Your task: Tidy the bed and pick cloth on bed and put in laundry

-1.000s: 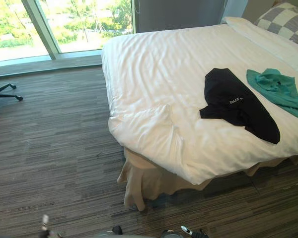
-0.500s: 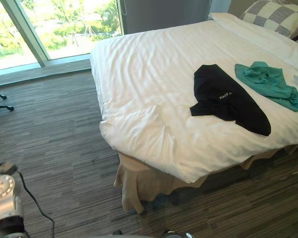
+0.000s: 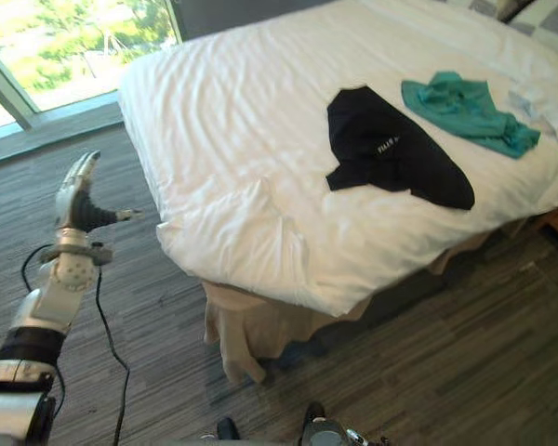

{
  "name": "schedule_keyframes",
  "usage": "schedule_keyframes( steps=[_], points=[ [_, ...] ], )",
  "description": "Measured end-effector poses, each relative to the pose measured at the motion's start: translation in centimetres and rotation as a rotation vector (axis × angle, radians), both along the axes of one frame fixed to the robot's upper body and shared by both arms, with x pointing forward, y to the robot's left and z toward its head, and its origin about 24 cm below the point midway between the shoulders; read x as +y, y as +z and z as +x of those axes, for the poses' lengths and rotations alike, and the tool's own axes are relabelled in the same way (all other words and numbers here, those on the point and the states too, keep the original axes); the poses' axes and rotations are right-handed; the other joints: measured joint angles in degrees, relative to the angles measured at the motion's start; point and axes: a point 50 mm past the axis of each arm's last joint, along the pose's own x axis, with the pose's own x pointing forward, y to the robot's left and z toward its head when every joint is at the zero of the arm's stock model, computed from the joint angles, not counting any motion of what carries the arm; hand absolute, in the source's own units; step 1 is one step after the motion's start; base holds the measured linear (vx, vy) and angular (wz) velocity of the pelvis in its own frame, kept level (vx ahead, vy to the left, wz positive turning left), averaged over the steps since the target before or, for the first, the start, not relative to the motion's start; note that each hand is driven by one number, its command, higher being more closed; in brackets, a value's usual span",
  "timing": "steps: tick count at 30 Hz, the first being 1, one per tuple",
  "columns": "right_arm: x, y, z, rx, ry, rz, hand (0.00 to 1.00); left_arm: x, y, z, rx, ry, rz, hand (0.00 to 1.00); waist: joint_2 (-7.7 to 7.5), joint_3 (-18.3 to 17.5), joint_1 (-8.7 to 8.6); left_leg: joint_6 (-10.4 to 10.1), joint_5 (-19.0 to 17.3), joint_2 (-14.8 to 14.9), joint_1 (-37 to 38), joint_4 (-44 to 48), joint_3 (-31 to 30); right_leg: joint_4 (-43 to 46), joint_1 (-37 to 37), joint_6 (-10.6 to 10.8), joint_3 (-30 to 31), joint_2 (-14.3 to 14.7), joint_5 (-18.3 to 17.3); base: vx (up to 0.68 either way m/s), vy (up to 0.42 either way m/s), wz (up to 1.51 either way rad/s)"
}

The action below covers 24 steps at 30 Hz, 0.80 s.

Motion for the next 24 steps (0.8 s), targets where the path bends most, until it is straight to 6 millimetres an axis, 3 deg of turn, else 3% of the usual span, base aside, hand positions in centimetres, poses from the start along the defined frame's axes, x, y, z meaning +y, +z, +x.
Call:
schedule_keyframes(
  steps=[3, 7, 13, 17, 24],
  points=[
    [-0.6, 0.9, 3.3, -0.093, 0.038, -0.011, 0.0, -1.5, 3.4, 2.0, -0.06, 0.017, 0.125, 0.0, 0.55, 4.5, -1.36, 0.88, 1.83, -0.62, -4.54, 0.02, 0.24, 3.77, -6.63, -0.11, 0.87, -1.15, -0.04, -0.13, 0.017, -0.09],
    [-0.7, 1.9, 5.9, -0.179, 0.067, -0.018, 0.0, -0.9, 6.7, 2.8, -0.097, 0.104, 0.234, 0.0, -0.06, 9.08, -2.94, 0.9, 2.95, -0.62, -7.23, 0.04, 1.73, 7.59, -11.79, -0.97, 2.81, -1.45, -0.57, -0.03, -0.021, -0.18],
    [-1.2, 2.3, 6.4, -0.214, 0.114, -0.019, 0.0, -0.6, 10.5, 3.6, -0.161, 0.186, 0.218, 0.0, -0.19, 10.91, -4.15, 0.75, 3.9, -0.82, -10.95, 0.03, 1.9, 12.73, -17.64, -1.58, 3.0, -2.53, -3.0, 0.02, -0.038, 0.02],
    [-1.4, 3.1, 7.5, -0.285, 0.133, -0.033, 0.0, -1.0, 13.2, 3.7, -0.211, 0.206, 0.235, 0.0, -1.47, 13.36, -4.23, 0.63, 4.16, -0.81, -12.22, 0.03, 2.86, 15.24, -20.37, -1.7, 3.49, -3.12, -3.93, 0.02, -0.02, -0.02],
    [-0.9, 4.1, 8.9, -0.4, 0.131, -0.001, 0.0, -1.7, 15.8, 3.8, -0.268, 0.225, 0.224, 0.0, -3.12, 15.38, -4.21, 0.57, 4.71, -1.43, -15.95, 0.04, 3.46, 18.08, -25.81, -1.78, 6.66, -3.58, -4.0, 0.05, -0.012, -0.01]
  ],
)
